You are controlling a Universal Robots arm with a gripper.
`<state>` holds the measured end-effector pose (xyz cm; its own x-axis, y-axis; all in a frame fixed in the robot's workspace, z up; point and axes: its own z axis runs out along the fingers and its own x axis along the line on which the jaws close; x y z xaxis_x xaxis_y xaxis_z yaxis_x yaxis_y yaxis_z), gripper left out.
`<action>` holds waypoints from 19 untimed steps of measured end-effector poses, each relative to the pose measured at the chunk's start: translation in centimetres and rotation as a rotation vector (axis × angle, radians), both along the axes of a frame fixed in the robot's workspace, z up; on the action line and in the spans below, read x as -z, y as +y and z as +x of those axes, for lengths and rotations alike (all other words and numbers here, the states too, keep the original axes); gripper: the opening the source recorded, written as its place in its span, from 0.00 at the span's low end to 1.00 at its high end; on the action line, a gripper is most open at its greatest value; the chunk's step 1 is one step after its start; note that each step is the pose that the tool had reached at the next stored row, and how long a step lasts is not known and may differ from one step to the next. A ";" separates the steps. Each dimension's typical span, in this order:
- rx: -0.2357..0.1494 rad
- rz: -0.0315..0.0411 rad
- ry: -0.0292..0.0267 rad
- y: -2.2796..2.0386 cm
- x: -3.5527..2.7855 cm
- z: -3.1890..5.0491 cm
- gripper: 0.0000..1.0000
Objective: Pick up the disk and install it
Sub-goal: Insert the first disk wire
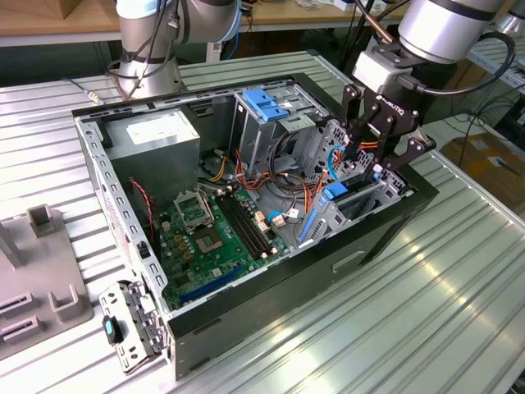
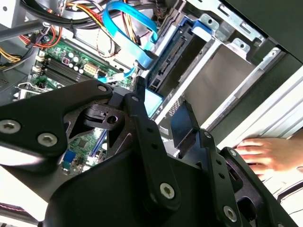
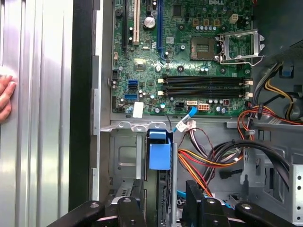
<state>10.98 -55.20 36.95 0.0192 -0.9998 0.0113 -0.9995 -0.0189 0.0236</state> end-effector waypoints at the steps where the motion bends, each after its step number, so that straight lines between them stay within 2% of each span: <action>1: 0.000 -0.0001 0.0000 0.16 -0.01 0.00 0.49; 7: 0.000 -0.0005 0.0000 1.31 0.00 0.00 0.49; 9: 0.000 -0.0005 0.0000 1.47 0.00 0.00 0.49; 11: 0.000 -0.0005 0.0000 1.81 0.00 -0.01 0.49; 19: 0.000 -0.0005 0.0000 1.82 0.00 0.00 0.49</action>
<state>10.98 -53.38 36.95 0.0191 -0.9997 0.0118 -0.9995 -0.0188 0.0236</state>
